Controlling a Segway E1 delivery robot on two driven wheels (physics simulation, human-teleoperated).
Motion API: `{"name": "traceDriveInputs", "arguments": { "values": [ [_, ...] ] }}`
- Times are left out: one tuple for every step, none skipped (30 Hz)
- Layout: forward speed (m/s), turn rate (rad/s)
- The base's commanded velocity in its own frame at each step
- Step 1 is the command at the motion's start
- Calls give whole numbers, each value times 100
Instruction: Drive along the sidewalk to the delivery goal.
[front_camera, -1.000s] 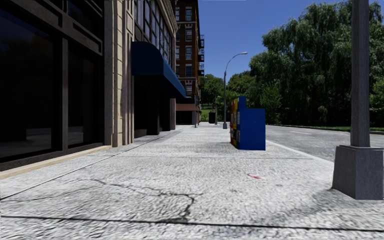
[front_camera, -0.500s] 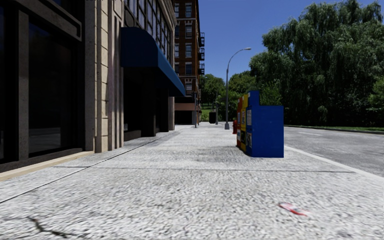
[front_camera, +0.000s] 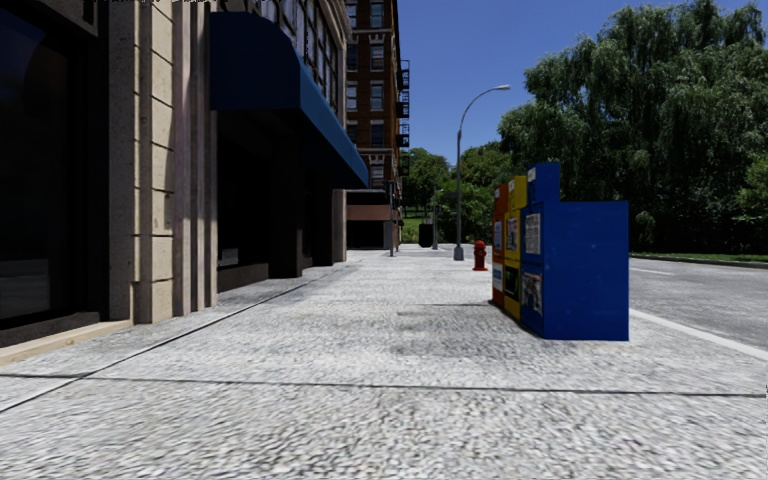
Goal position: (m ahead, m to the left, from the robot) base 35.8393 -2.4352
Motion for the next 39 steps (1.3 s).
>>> {"name": "traceDriveInputs", "arguments": {
  "values": [
    [200,0],
    [200,0],
    [200,0],
    [200,0],
    [200,0],
    [200,0],
    [200,0],
    [200,0],
    [200,0],
    [200,0],
    [200,0],
    [200,0],
    [200,0],
    [200,0],
    [200,0],
    [200,0],
    [200,0],
    [200,0],
    [200,0],
    [200,0],
    [200,0],
    [200,0],
    [200,0],
    [200,0],
    [200,0],
    [200,0],
    [200,0],
    [200,0],
    [200,0],
    [200,0],
    [200,0],
    [200,0],
    [200,0],
    [200,0],
    [200,0],
    [200,0],
    [200,0],
    [200,0],
    [200,0]
  ]
}}
